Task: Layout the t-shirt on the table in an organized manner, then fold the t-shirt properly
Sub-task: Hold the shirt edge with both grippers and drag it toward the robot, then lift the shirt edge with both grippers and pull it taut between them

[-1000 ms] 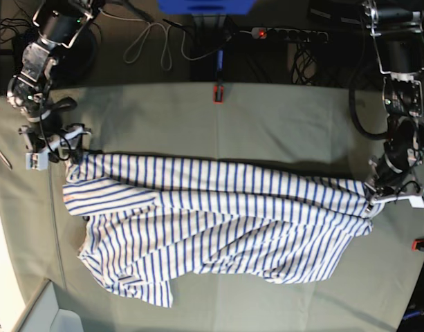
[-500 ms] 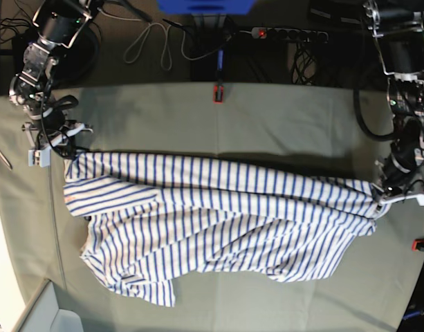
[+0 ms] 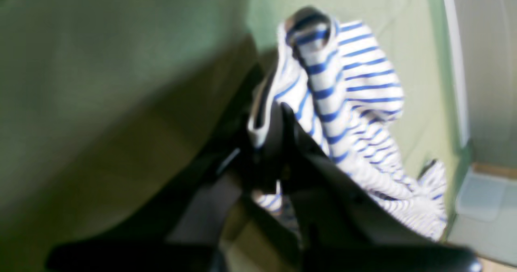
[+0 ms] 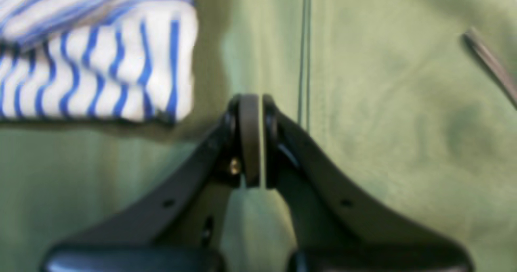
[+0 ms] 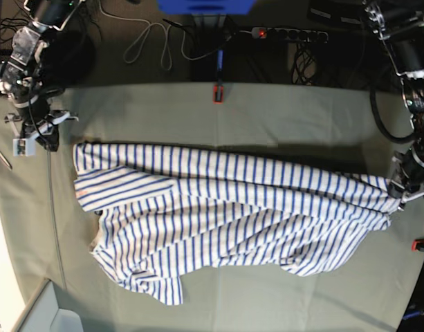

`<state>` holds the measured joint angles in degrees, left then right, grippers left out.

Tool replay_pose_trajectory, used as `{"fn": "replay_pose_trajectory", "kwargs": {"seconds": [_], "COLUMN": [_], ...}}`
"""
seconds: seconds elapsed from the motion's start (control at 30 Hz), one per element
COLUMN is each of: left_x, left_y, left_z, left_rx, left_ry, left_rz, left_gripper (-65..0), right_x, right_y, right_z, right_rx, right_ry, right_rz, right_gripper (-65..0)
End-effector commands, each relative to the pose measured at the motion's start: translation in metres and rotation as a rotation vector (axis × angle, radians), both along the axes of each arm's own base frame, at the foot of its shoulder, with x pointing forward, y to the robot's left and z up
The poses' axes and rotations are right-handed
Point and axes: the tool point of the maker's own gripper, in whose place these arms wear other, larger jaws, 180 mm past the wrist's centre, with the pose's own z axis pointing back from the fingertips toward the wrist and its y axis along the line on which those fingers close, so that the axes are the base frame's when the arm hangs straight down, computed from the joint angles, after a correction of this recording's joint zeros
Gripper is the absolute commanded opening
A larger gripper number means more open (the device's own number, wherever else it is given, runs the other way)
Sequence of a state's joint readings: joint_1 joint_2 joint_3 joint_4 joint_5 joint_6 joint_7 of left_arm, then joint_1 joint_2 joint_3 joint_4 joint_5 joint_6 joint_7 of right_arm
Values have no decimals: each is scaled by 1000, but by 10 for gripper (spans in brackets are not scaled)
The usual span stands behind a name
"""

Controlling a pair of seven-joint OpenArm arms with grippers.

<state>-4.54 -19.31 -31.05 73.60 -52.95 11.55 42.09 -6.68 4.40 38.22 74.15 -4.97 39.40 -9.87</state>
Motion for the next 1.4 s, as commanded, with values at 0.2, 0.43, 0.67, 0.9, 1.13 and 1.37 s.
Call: {"fn": "replay_pose_trajectory", "kwargs": {"seconds": [0.2,0.43,0.67,0.9,1.13,1.37], "left_x": [-15,-16,-15,-19,-32,-30], "left_y": [11,11,11,13,13,8], "left_z": [5,4,4,-6,-16,1], "left_rx": [28,30,31,16,17,41], "left_ry": [-5,-1,-1,24,56,17], "left_rz": [11,11,11,20,20,-6], "left_gripper": [-649,-649,-649,-649,-649,-649], "right_x": [-7,6,25,20,5,19], "right_y": [5,38,53,60,51,31], "right_z": [15,12,2,-27,-22,54], "right_rx": [22,49,99,167,135,-25], "right_ry": [-62,-62,-60,9,9,-164], "right_rz": [-2,84,99,83,76,87], "right_gripper": [-650,-412,-265,-323,-640,-650]}}
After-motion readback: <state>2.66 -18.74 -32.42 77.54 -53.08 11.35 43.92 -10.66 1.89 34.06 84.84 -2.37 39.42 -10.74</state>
